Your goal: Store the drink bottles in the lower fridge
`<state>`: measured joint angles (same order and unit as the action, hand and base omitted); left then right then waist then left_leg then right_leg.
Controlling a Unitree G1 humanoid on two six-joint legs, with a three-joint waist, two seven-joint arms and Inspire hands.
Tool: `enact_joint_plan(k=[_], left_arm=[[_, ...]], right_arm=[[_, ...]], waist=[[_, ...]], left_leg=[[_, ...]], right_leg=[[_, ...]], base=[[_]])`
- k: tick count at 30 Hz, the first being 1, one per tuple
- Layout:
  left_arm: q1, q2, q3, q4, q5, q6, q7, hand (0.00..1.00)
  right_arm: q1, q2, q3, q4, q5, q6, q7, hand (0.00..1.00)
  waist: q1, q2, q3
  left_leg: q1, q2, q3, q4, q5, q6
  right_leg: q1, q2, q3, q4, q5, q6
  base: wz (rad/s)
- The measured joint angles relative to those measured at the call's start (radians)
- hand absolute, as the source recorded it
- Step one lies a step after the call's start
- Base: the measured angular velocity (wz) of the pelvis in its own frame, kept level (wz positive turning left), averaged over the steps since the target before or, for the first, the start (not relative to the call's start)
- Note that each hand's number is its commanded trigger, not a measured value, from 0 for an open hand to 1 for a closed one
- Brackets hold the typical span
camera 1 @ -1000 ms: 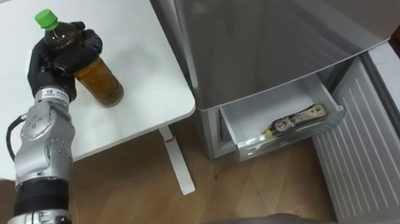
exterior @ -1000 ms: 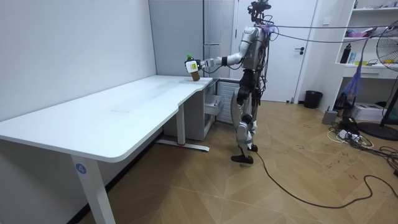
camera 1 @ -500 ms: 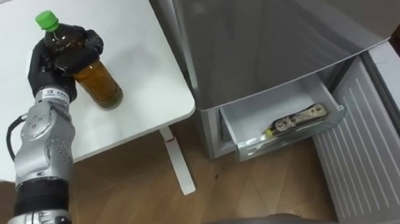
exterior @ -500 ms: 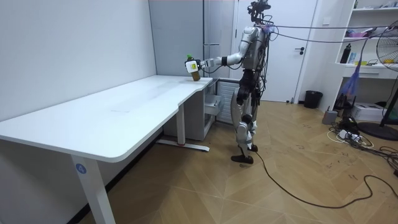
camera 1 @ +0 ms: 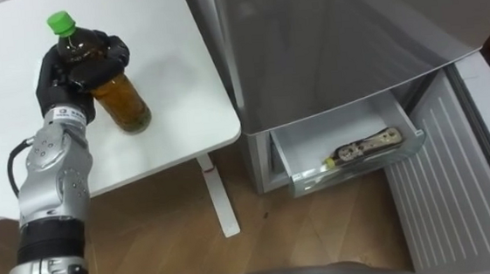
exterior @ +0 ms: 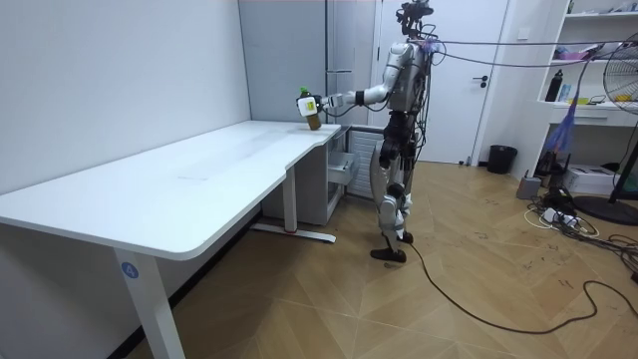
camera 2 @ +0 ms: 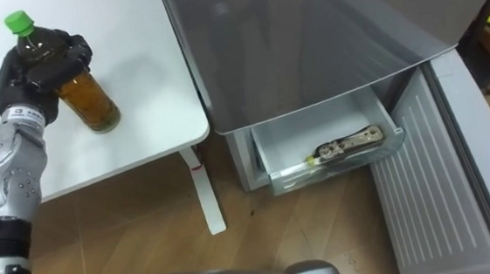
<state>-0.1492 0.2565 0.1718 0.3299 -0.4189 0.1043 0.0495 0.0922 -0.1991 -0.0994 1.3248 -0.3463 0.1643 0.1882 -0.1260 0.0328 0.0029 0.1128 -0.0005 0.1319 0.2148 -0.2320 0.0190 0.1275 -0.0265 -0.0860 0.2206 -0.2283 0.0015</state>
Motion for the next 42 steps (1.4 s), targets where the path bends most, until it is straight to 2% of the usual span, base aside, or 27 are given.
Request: enact_joint_plan(k=[4, 7, 11, 15, 19, 23, 25, 31, 38, 42], left_arm=[[0.002, 0.0, -0.008, -0.019, -0.001, 0.001, 0.01, 1.0], [0.017, -0.002, -0.036, -0.091, -0.002, 0.002, 0.013, 1.0], [0.089, -0.009, -0.073, -0.241, -0.001, 0.003, 0.007, 1.0], [0.155, -0.014, -0.079, -0.335, -0.002, 0.007, -0.001, 1.0], [0.184, -0.016, -0.077, -0.381, -0.003, 0.016, -0.001, 1.0], [0.229, -0.017, -0.078, -0.462, -0.001, 0.027, -0.001, 1.0], [0.246, -0.021, -0.078, -0.492, -0.002, 0.027, -0.001, 1.0], [0.29, -0.047, -0.083, -0.539, -0.007, 0.027, -0.002, 1.0], [0.353, -0.056, -0.137, -0.559, -0.051, 0.027, -0.02, 1.0], [0.385, -0.083, -0.142, -0.551, -0.139, 0.027, -0.068, 1.0]], right_arm=[[-0.001, 0.0, 0.001, 0.0, -0.003, 0.0, 0.007, 0.0], [-0.002, 0.0, 0.016, 0.001, -0.003, 0.0, 0.0, 0.0], [-0.005, 0.004, 0.04, 0.004, -0.006, 0.002, -0.001, 0.0], [-0.004, 0.007, 0.039, 0.004, -0.004, 0.002, -0.003, 0.0], [-0.009, 0.005, 0.038, 0.002, -0.004, 0.004, -0.003, 0.0], [-0.026, 0.005, 0.058, 0.002, 0.01, 0.008, -0.008, 0.0], [-0.032, 0.005, 0.078, 0.002, 0.024, 0.008, -0.015, 0.0], [-0.035, 0.005, 0.137, -0.001, 0.03, 0.007, -0.027, 0.0], [-0.044, 0.005, 0.166, 0.001, 0.041, 0.008, -0.036, 0.0], [-0.077, 0.004, 0.166, 0.007, 0.04, -0.002, -0.042, 0.0]], waist=[[0.001, 0.001, -0.0007], [0.019, 0.0, -0.0002], [0.027, -0.013, 0.0053], [0.047, -0.017, 0.0021], [0.079, -0.013, -0.0014], [0.086, -0.019, -0.0046], [0.091, -0.022, -0.0028], [0.106, -0.022, 0.0027], [0.111, -0.02, 0.0054], [0.11, -0.028, 0.0093]], left_leg=[[0.002, -0.001, -0.006, 0.0, 0.001, 0.0], [0.003, -0.003, -0.01, 0.0, 0.001, 0.0], [0.0, -0.009, -0.032, 0.004, 0.002, 0.002], [-0.019, -0.011, -0.05, 0.01, 0.002, 0.001], [-0.027, -0.011, -0.055, 0.01, 0.002, 0.001], [-0.03, -0.013, -0.078, 0.009, 0.003, 0.001], [-0.026, -0.013, -0.084, 0.009, 0.003, 0.0], [-0.023, -0.015, -0.096, 0.01, 0.003, 0.0], [-0.053, -0.025, -0.121, 0.033, 0.003, 0.001], [-0.057, -0.029, -0.13, 0.047, 0.005, 0.003]], right_leg=[[0.004, -0.001, -0.003, 0.0, 0.0, 0.0], [0.008, -0.003, -0.006, -0.002, 0.0, 0.0], [0.022, -0.008, -0.031, -0.019, -0.001, 0.001], [0.02, -0.009, -0.053, -0.035, -0.001, 0.001], [0.014, -0.008, -0.055, -0.036, -0.001, 0.001], [0.019, -0.009, -0.081, -0.035, 0.0, 0.001], [0.027, -0.009, -0.087, -0.036, 0.0, 0.001], [0.046, -0.011, -0.118, -0.036, 0.0, 0.001], [0.045, -0.018, -0.144, -0.037, -0.003, 0.005], [0.047, -0.023, -0.164, -0.036, -0.004, 0.006]], base=[[0.04], [0.01], [0.15], [0.14], [0.05], [0.15], [0.13], [0.11], [0.11], [0.09]])
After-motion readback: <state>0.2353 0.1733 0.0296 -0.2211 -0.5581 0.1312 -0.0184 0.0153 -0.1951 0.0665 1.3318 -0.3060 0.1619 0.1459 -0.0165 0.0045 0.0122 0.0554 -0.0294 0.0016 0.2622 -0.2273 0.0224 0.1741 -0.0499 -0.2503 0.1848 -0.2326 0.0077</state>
